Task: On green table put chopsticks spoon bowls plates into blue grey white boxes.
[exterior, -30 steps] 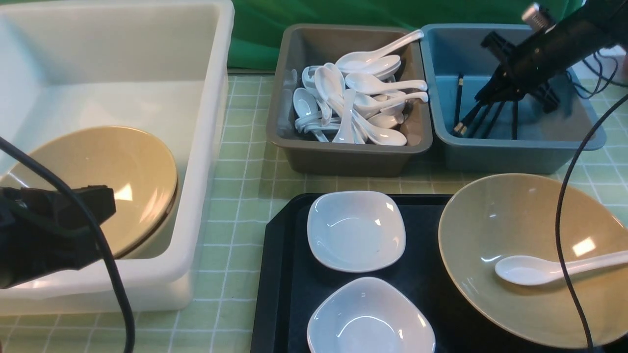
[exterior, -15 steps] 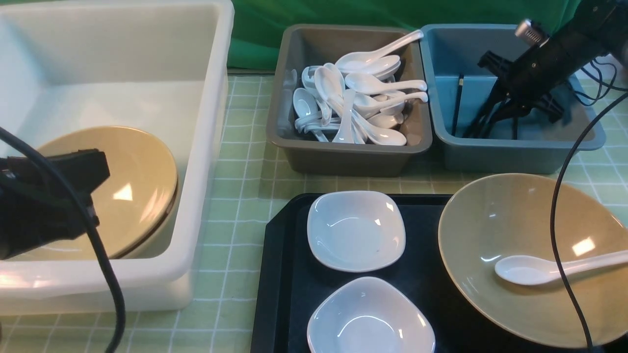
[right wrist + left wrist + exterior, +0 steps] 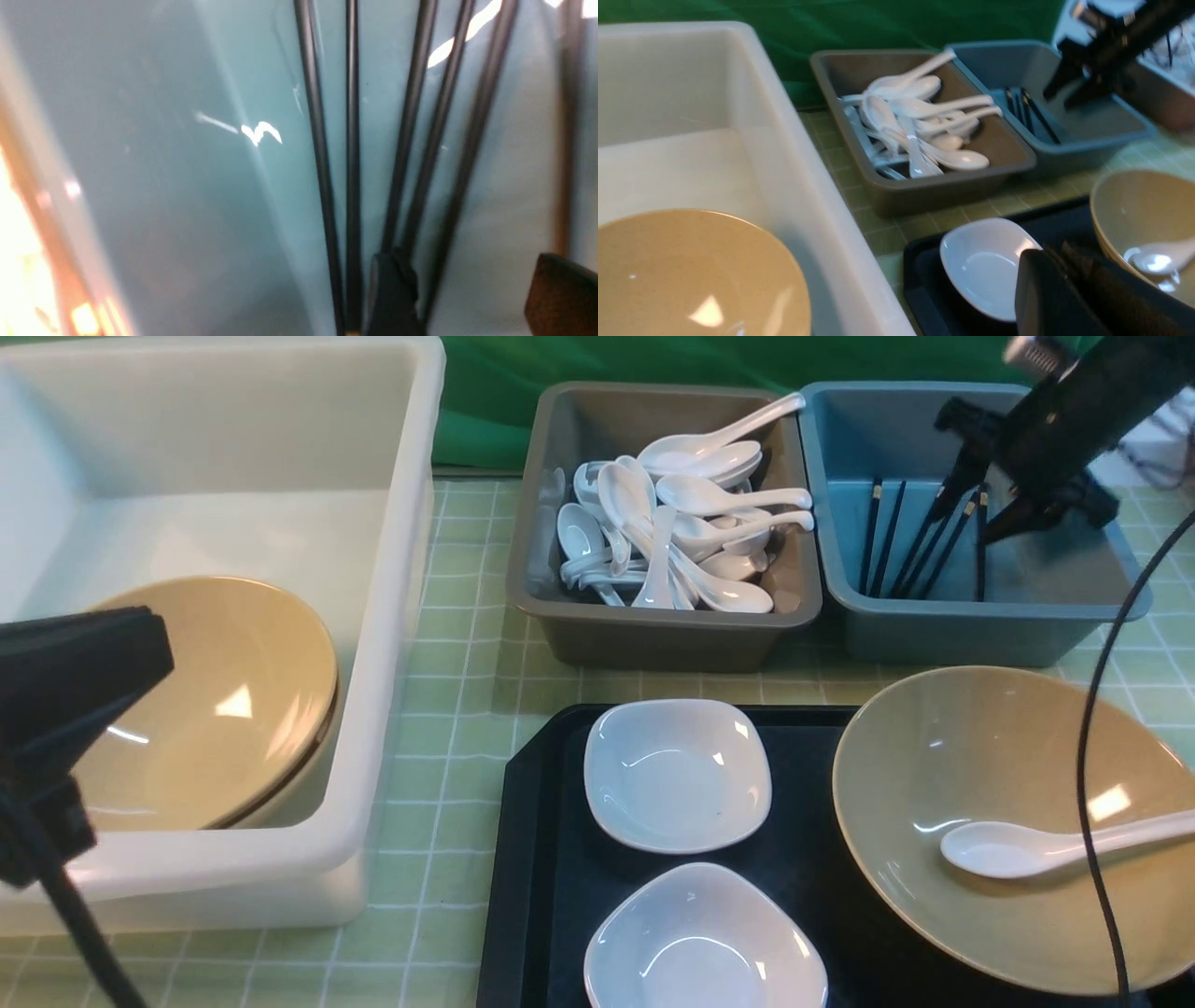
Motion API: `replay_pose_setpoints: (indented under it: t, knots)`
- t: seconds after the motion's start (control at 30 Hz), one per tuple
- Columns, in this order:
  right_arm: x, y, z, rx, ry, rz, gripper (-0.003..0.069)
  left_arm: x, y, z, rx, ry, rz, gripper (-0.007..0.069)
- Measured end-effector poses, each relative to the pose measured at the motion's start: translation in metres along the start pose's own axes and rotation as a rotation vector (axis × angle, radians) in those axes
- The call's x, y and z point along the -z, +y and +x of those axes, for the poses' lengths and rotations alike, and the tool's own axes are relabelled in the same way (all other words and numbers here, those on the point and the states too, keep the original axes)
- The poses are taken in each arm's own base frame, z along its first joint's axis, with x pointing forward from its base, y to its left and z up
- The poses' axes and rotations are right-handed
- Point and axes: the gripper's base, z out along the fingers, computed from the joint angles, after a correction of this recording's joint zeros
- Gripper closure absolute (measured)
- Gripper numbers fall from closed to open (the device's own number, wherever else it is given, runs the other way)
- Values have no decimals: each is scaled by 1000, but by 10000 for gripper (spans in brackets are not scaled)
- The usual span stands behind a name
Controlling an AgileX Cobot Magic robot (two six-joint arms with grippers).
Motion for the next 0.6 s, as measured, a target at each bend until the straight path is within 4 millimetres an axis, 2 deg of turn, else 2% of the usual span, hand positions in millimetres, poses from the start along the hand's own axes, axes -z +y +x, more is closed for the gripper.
replay_pose_setpoints:
  t: [0.03, 0.2, 0.3, 0.33, 0.37, 0.4, 0.47, 0.6]
  knots:
    - [2, 0, 0, 3, -5, 2, 266, 0, 0, 0, -4, 0, 1, 627]
    - [54, 11, 6, 177, -90, 44, 266, 6, -3, -4, -78, 30, 24, 627]
    - [97, 30, 25, 294, -148, 26, 266, 7, -4, -3, -87, 36, 34, 627]
    - [99, 33, 28, 310, -147, 24, 266, 7, -5, -3, -88, 36, 36, 627]
    - [110, 39, 34, 342, -159, 10, 266, 7, -5, -3, -90, 36, 41, 627]
    - [128, 53, 50, 445, -169, -32, 266, 7, -7, -3, -99, 37, 61, 627]
    - [147, 71, 72, 600, -174, -93, 266, 7, -10, -2, -113, 38, 94, 627]
    - [167, 94, 119, 912, -156, -141, 266, 7, -13, -2, -123, 40, 124, 627]
